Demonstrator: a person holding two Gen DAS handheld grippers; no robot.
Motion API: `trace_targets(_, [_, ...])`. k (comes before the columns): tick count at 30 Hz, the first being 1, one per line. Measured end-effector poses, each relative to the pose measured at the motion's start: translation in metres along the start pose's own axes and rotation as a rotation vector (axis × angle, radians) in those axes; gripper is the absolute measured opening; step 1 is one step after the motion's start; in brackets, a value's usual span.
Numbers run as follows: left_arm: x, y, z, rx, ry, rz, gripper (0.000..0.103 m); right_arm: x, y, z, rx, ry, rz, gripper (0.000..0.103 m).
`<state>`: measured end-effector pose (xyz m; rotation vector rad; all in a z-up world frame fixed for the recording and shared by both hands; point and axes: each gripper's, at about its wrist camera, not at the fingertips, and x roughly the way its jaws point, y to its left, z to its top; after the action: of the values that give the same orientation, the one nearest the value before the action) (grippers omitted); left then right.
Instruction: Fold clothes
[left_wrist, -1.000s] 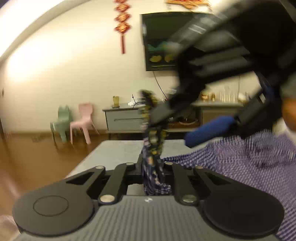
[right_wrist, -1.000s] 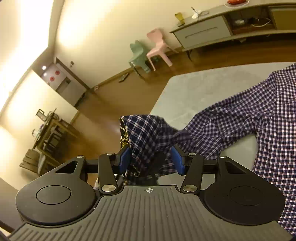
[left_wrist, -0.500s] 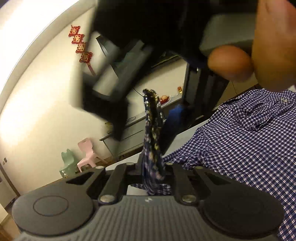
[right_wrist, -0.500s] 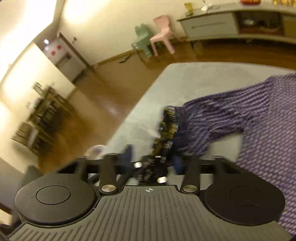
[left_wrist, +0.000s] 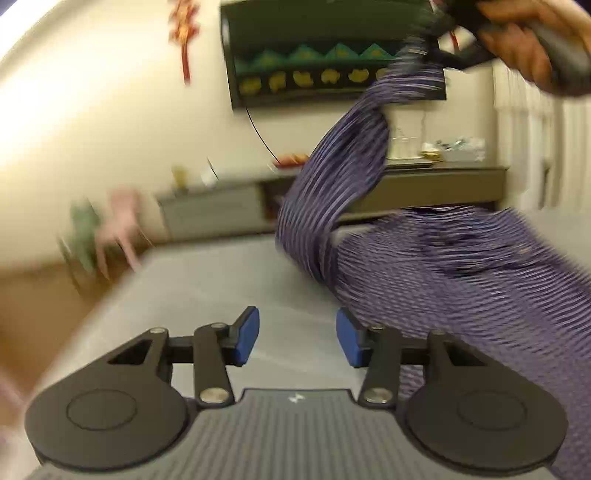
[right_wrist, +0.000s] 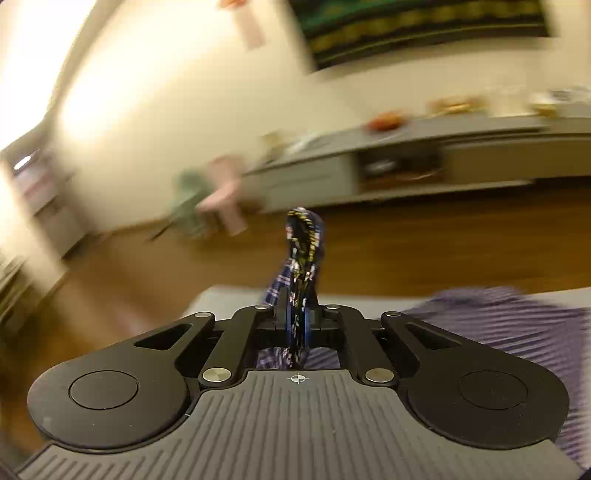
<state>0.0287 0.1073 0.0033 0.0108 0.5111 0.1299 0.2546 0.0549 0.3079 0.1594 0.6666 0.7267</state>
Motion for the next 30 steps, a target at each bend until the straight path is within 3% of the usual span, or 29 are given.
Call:
trace_targets(2, [-0.019,-0.003,-0.018,-0.055,0.055,-0.052,0.058,-0.009,-0.048,0.001,0.060,0.014,-0.061,0.000])
trace_targets(5, [-0.033,-0.013,-0.051,-0.108,0.142,-0.025,0.063,-0.017,-0.113,-0.004,0.148,0.038,-0.132,0.000])
trace_targets(8, [-0.047,-0.009,-0.077,-0.183,0.201,0.025,0.063,-0.008,-0.145,-0.026,0.215,0.049,-0.100,0.000])
trace_targets(12, [-0.063,-0.007,-0.089,-0.244,0.250,0.009,0.060,0.011,-0.151,-0.047,0.250,0.086,-0.023,0.000])
trace_targets(13, [-0.066,-0.008,-0.092,-0.243,0.256,0.015,0.047,0.011,-0.148,-0.048,0.250,0.080,0.001,0.000])
trace_targets(14, [-0.069,-0.008,-0.095,-0.243,0.262,0.021,0.020,0.011,-0.146,-0.049,0.251,0.073,0.025,0.000])
trace_targets(15, [-0.071,-0.009,-0.098,-0.243,0.271,0.023,0.001,0.011,-0.144,-0.050,0.252,0.067,0.049,0.000])
trace_targets(19, [-0.072,-0.026,-0.081,-0.205,0.230,0.034,0.001,-0.008,-0.141,-0.031,0.269,-0.022,0.114,0.000])
trace_targets(26, [-0.085,-0.086,-0.058,-0.012,0.160,-0.028,0.001,-0.051,-0.174,0.014,0.317,-0.173,0.097,0.000])
trace_targets(30, [-0.083,-0.121,-0.054,0.075,0.151,-0.069,0.001,-0.076,-0.208,0.016,0.346,-0.216,0.079,0.000])
